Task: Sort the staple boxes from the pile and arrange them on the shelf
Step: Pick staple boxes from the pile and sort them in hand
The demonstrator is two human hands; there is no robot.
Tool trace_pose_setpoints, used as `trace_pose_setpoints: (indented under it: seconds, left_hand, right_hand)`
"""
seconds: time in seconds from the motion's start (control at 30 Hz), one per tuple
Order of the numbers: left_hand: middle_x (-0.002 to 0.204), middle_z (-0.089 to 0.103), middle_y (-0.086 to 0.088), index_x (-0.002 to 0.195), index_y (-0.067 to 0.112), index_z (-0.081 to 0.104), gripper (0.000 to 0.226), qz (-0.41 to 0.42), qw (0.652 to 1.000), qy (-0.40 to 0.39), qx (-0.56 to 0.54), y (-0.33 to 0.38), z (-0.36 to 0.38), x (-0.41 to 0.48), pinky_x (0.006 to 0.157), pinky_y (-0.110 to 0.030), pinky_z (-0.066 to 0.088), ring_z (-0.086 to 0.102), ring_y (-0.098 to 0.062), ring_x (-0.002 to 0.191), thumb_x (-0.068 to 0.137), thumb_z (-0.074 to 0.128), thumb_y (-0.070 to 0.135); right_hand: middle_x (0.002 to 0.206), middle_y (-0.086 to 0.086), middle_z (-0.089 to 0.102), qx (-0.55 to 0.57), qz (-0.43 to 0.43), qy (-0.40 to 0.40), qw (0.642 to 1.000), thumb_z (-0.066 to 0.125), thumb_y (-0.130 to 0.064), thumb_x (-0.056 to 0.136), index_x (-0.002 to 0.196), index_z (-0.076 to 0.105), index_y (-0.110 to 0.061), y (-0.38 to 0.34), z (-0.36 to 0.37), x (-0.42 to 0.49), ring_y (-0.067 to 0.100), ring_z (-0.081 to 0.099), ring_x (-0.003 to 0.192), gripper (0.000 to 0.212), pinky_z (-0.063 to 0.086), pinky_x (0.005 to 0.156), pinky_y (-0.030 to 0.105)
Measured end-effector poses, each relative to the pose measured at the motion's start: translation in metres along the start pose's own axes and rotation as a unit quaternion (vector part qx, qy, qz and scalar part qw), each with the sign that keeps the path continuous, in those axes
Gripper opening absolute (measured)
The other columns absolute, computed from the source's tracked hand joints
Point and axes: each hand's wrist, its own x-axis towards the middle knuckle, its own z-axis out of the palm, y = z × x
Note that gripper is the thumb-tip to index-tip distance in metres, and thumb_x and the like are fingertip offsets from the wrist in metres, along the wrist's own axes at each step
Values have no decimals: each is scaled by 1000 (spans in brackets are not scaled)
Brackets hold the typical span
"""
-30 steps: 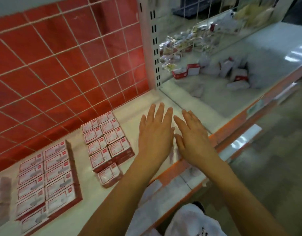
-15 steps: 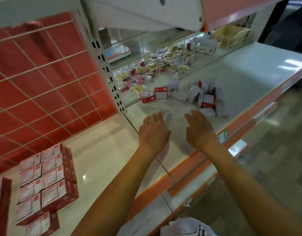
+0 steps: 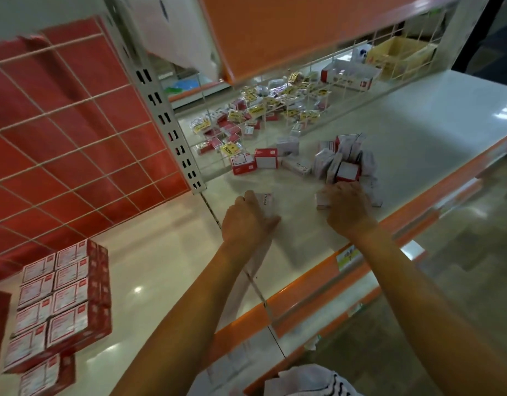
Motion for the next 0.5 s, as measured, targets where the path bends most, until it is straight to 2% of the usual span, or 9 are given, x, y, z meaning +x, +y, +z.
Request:
trace_pose_setpoints:
  seconds: [0.07, 0.13, 0.2, 0.27, 0.33, 0.4, 0.47, 0.5]
  left_hand:
    - [110, 60, -11, 128, 14, 39, 77, 24, 998, -47, 25, 0, -1, -4, 74, -34, 47, 60, -29, 98, 75, 65, 64]
    - [110, 61, -10, 125, 15, 41, 78, 37, 994, -88, 49, -1, -4, -5, 73, -33, 48, 61, -28, 97, 73, 65, 68]
    - [111, 61, -9, 122, 13, 46, 76, 44, 991, -94, 83, -2, -10, -5, 71, -31, 47, 60, -26, 96, 72, 67, 66]
    - [118, 55, -10, 124, 11, 47, 78, 59, 989, -81, 109, -4, -15, -5, 75, -33, 49, 56, -27, 102, 70, 72, 61]
    - [139, 37, -12, 139, 18, 36, 85, 98, 986, -93, 99, -9, -16, -4, 91, -41, 47, 43, -32, 120, 71, 76, 51]
    - [156, 15, -6, 148, 29, 26, 87, 154, 976, -138, 61, -13, -16, -1, 104, -44, 38, 25, -32, 136, 75, 73, 30]
    - [156, 24, -1, 146, 25, 32, 76, 201, 964, -161, 72, -15, -14, 0, 108, -36, 28, 21, -23, 142, 78, 64, 16]
    - [152, 33, 0, 144, 23, 37, 70, 207, 963, -154, 80, -16, -14, 0, 107, -33, 27, 23, -21, 142, 79, 60, 11]
  right_hand:
    - [124, 9, 51, -14, -16, -31, 999, 53, -11, 83, 120, 51, -10, -1, -2, 1, 32, 41, 118, 38, 30, 99, 34]
    - [122, 11, 54, -6, -54, -27, 998, 54, -13, 81, 117, 54, -12, -4, 0, 1, 30, 45, 116, 37, 29, 95, 32]
    - [120, 14, 57, 40, -80, -26, 996, 57, -13, 83, 119, 57, -9, -10, 2, -3, 31, 49, 114, 36, 30, 97, 32]
    - [113, 15, 60, 84, -105, -21, 991, 59, -12, 85, 115, 61, -4, -16, 0, -9, 32, 54, 107, 30, 35, 96, 34]
    - [106, 16, 65, 132, -125, -3, 983, 57, -17, 90, 109, 65, -2, -20, -4, -16, 32, 58, 99, 25, 42, 89, 37]
    - [103, 10, 67, 190, -118, -15, 974, 51, -24, 96, 112, 66, -8, -22, -9, -21, 29, 60, 96, 27, 44, 79, 32]
    - [95, 7, 67, 230, -99, -41, 967, 44, -27, 99, 111, 65, -12, -23, -11, -25, 27, 61, 91, 29, 40, 67, 29]
    - [99, 8, 67, 234, -95, -43, 967, 42, -26, 99, 114, 65, -12, -23, -12, -25, 27, 61, 93, 30, 39, 68, 28]
